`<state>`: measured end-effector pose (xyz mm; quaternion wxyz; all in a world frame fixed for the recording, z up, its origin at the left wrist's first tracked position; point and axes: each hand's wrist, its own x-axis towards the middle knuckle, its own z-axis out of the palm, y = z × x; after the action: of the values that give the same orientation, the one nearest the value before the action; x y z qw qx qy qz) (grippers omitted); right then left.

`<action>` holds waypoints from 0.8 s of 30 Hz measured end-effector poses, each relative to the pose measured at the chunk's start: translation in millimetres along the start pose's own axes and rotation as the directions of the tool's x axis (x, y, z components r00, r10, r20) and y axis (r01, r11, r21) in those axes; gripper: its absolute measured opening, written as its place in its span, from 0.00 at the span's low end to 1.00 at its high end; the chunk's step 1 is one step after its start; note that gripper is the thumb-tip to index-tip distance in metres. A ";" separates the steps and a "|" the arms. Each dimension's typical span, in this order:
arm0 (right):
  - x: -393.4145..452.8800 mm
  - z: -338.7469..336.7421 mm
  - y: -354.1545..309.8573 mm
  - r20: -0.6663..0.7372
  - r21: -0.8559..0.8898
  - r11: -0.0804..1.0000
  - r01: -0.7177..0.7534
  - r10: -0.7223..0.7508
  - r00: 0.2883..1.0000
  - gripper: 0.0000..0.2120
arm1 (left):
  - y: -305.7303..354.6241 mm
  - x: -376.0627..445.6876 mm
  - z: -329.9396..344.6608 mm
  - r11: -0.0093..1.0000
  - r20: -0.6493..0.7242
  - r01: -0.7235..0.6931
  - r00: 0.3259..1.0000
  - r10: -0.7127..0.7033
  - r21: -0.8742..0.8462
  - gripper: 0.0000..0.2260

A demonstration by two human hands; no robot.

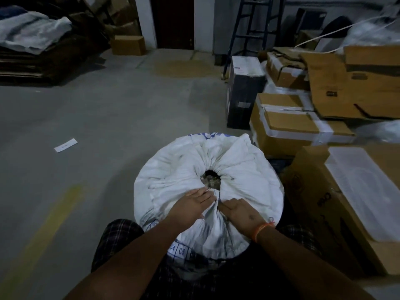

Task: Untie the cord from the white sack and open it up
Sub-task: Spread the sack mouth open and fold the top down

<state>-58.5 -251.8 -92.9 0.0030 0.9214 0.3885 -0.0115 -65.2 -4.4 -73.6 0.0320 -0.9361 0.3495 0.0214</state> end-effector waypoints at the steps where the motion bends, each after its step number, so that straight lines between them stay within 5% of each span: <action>1: 1.5 -0.4 -1.0 -0.024 0.004 1.000 0.010 -0.010 1.000 0.22 | 0.6 4.4 -0.2 0.999 -0.104 -0.040 0.994 0.041 0.012 0.25; 3: 3.2 1.7 -1.9 -0.046 0.011 0.999 0.033 -0.032 0.998 0.18 | 1.5 6.6 -1.5 0.998 -0.242 -0.057 0.969 0.047 -0.036 0.17; 8: -14.3 13.1 -2.3 -0.159 0.066 0.991 0.115 -0.103 0.982 0.17 | -6.3 -13.4 -2.4 0.989 -0.264 -0.031 0.964 -0.009 -0.145 0.16; 12: -40.0 8.3 -5.8 -0.190 0.060 0.979 0.193 -0.178 0.965 0.12 | -2.1 -50.5 3.1 0.994 -0.307 -0.071 0.951 0.044 -0.077 0.20; 19: -61.6 -3.2 -9.7 0.221 -0.021 0.995 0.102 -0.094 0.971 0.11 | 8.8 -94.2 19.3 0.984 -0.253 -0.179 0.952 0.173 0.000 0.17; 22: -52.4 -5.0 -9.9 0.109 -0.028 0.992 0.126 -0.123 0.986 0.15 | 16.3 -89.7 20.1 0.991 -0.236 -0.119 0.967 0.101 -0.060 0.24; 24: -47.6 -7.4 -7.7 -0.022 0.125 0.988 0.092 -0.090 0.996 0.18 | 18.2 -81.5 18.4 0.995 -0.320 -0.069 0.947 0.041 -0.078 0.22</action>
<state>-97.1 -280.4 -84.4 -0.0587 0.9011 0.4286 -0.0287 -139.0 36.5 -87.6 -0.0666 -0.9178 0.3747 -0.1132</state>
